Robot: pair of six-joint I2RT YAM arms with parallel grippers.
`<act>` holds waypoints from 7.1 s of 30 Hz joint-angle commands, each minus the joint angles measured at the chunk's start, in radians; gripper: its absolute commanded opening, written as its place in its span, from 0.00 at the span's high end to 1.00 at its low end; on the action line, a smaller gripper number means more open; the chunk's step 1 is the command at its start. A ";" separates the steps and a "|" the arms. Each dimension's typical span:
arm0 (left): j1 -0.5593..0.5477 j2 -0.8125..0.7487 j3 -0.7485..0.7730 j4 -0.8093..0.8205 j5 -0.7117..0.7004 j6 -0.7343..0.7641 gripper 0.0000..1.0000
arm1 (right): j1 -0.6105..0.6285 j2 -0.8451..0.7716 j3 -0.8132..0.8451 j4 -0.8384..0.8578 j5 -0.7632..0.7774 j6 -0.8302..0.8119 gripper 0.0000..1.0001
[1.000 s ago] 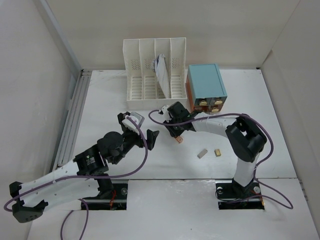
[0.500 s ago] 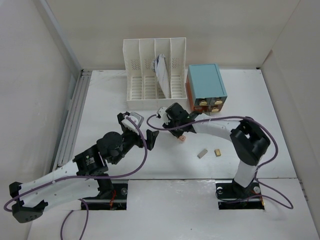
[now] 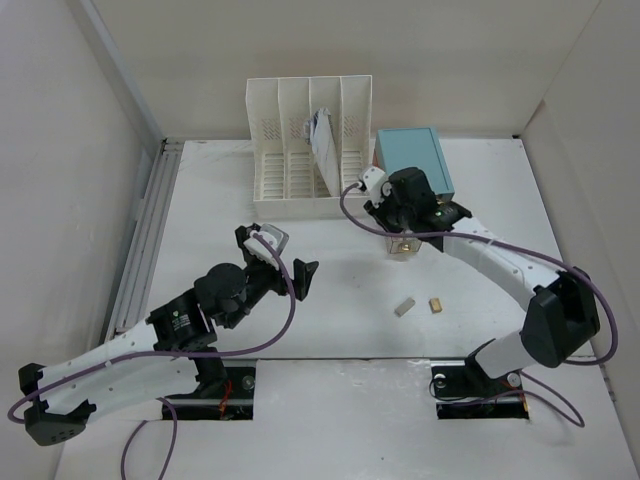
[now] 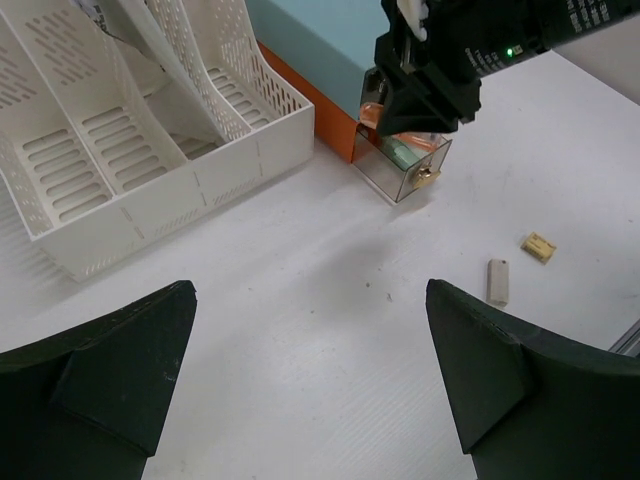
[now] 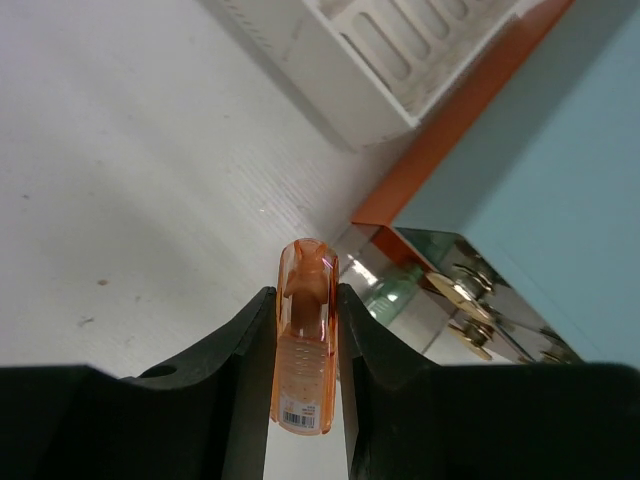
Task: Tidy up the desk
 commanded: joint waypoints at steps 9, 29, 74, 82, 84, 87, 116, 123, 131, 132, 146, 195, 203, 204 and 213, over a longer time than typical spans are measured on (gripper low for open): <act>0.002 0.000 -0.006 0.038 0.002 -0.005 0.00 | -0.190 0.023 -0.009 0.022 -0.105 -0.243 1.00; 0.002 0.000 -0.006 0.038 0.002 -0.005 0.00 | -0.271 0.035 0.037 -0.033 -0.370 -0.341 1.00; 0.002 0.000 -0.006 0.038 0.011 -0.005 0.00 | -0.166 0.296 -0.102 0.324 0.261 -0.479 1.00; 0.002 0.000 -0.006 0.047 0.022 -0.015 0.00 | -0.167 -0.033 -0.159 0.158 -0.056 -0.443 0.50; 0.002 0.000 -0.006 0.047 0.022 -0.015 0.00 | -0.201 -0.211 -0.238 0.227 -0.093 -0.334 0.00; 0.002 0.000 -0.006 0.047 0.022 -0.015 0.00 | -0.294 -0.333 -0.291 0.330 -0.159 -0.034 0.00; 0.002 0.000 -0.006 0.047 0.013 -0.015 0.00 | -0.685 0.251 -0.291 0.560 -0.627 0.682 0.46; 0.002 0.009 -0.006 0.047 0.013 -0.015 0.00 | -0.685 0.305 -0.291 0.731 -0.653 0.775 0.39; 0.002 0.018 -0.006 0.047 0.013 -0.015 0.00 | -0.695 0.255 -0.372 0.878 -0.572 0.860 0.38; 0.002 0.018 -0.006 0.047 0.013 -0.015 0.00 | -0.695 0.255 -0.381 0.887 -0.562 0.874 0.38; 0.002 0.018 -0.006 0.047 0.013 -0.015 0.00 | -0.695 0.190 -0.467 1.012 -0.463 0.915 0.62; 0.002 -0.009 -0.006 0.056 0.013 -0.005 0.00 | -0.684 0.117 -0.502 0.669 -0.674 0.764 0.76; 0.002 -0.018 -0.006 0.056 0.013 -0.005 0.00 | -0.693 0.084 -0.503 0.527 -0.713 0.654 0.64; 0.002 -0.018 -0.006 0.056 0.013 -0.005 0.00 | -0.693 0.074 -0.503 0.527 -0.713 0.654 0.58; 0.002 -0.018 -0.006 0.056 0.022 -0.005 0.00 | -0.715 -0.018 -0.513 0.527 -0.702 0.645 0.07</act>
